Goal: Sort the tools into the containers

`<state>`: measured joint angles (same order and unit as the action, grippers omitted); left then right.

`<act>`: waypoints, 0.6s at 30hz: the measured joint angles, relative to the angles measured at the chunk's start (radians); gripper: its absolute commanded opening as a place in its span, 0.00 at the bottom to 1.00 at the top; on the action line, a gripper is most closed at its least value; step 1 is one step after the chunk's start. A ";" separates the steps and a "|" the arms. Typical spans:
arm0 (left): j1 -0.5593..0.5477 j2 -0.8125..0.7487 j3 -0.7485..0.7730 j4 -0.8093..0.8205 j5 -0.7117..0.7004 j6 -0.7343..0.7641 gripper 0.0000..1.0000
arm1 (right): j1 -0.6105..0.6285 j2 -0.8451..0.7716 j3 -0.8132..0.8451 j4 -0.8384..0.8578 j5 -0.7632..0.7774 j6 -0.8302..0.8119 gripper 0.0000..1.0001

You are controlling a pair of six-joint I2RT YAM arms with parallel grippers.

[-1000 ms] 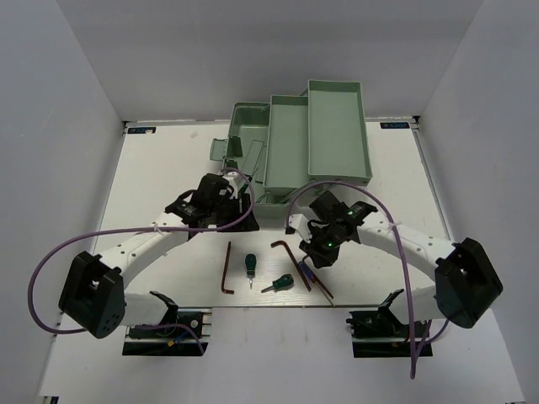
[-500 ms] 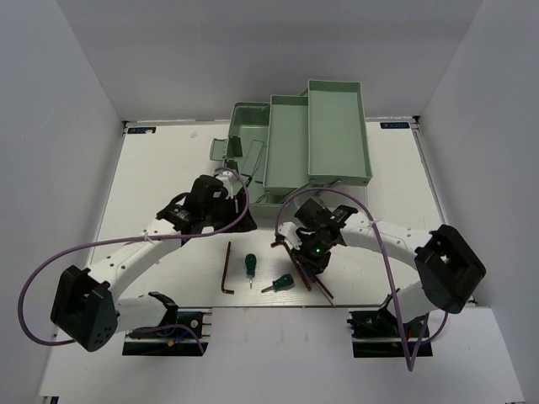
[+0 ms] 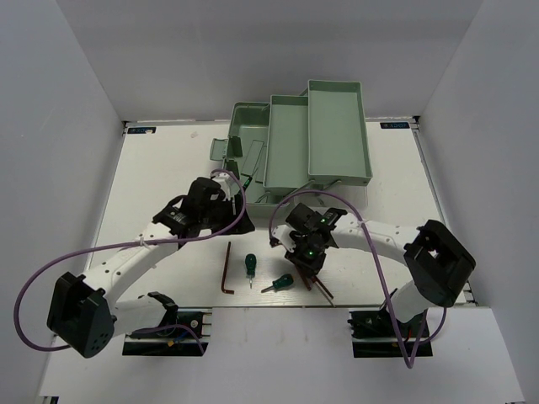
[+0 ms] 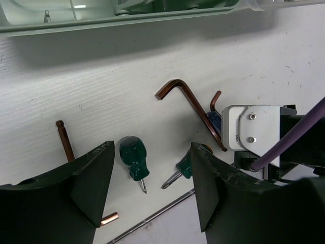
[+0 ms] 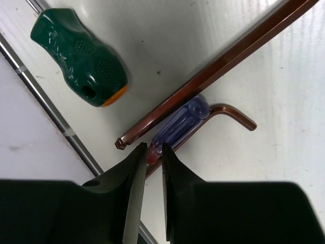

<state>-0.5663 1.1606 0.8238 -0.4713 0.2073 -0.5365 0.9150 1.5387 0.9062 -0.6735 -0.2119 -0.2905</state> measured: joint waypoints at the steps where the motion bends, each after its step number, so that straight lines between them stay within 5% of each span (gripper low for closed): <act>1: 0.000 -0.003 0.000 0.000 -0.002 0.000 0.71 | 0.001 0.000 0.003 0.000 0.005 0.000 0.24; 18: 0.000 -0.011 0.000 0.000 -0.009 -0.003 0.71 | 0.022 0.000 0.007 0.004 0.088 -0.010 0.30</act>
<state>-0.5663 1.1500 0.8234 -0.4713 0.1982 -0.5396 0.9367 1.5387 0.9134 -0.6697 -0.1238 -0.3004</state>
